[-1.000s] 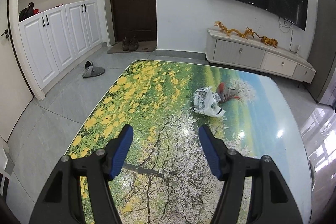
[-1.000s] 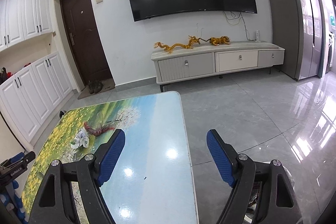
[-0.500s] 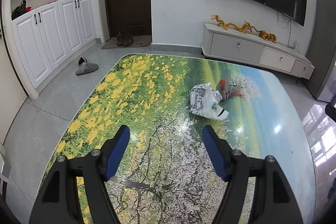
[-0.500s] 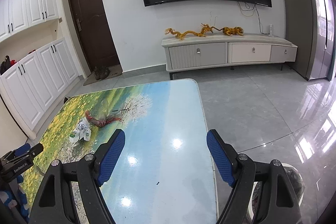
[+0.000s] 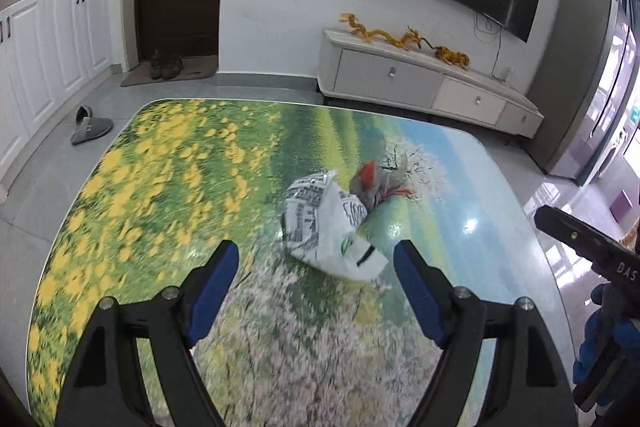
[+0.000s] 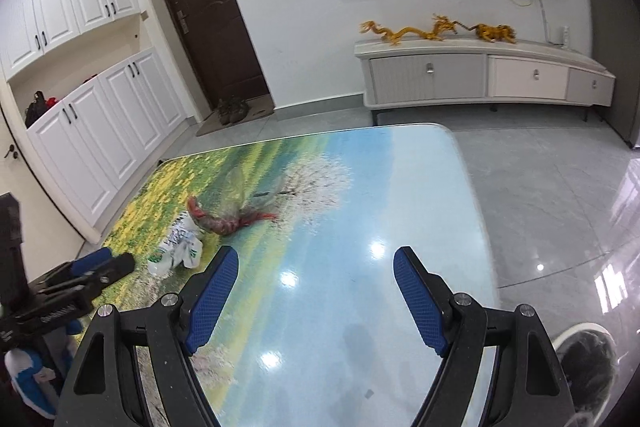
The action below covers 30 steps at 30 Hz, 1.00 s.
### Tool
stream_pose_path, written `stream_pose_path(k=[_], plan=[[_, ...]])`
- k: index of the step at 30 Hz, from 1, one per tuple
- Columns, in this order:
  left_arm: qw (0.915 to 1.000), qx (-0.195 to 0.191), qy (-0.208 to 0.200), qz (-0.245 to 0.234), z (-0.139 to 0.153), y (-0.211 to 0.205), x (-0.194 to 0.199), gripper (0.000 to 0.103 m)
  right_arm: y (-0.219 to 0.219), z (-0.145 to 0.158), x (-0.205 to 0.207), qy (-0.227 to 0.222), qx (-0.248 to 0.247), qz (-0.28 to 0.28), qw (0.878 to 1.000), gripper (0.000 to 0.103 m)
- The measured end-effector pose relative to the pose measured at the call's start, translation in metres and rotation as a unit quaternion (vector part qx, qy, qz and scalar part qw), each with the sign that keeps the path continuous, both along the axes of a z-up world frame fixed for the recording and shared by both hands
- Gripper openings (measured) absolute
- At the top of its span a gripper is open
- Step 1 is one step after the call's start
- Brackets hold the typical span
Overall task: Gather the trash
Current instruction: 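Grasp the white printed plastic bag with the left tool while the right tool grasps the red-clear wrapper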
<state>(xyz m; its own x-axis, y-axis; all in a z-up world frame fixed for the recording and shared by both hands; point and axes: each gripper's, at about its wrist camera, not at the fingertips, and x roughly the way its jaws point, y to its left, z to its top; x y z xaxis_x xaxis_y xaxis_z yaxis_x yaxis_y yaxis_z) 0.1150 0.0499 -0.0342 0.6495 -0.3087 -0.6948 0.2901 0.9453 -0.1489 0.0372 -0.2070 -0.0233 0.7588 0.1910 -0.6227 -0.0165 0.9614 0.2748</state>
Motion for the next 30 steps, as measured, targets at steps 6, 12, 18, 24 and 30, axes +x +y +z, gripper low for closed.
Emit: stream_pose_path(k=[6,12,18,24,30], plan=[[0.9993,0.021,0.013,-0.029,-0.017,-0.022,0.04,0.079,0.012,-0.005,0.041,0.005,0.034,0.033,0.999,0.079],[0.9986,0.019,0.031,-0.039,-0.033,-0.025,0.059,0.079,0.032,-0.021,0.087,0.026,0.058,0.054,0.997,0.078],[0.9984,0.005,0.039,-0.041,-0.042,-0.018,0.061,0.077,0.059,-0.04,0.116,0.05,0.07,0.074,0.994,0.072],[0.9978,-0.003,0.046,-0.046,-0.044,-0.016,0.06,0.059,0.065,-0.05,0.129,0.066,0.08,0.076,0.992,0.054],[0.9979,-0.005,0.05,-0.041,-0.044,-0.011,0.049,0.049,0.077,-0.053,0.126,0.07,0.062,0.096,0.991,0.026]])
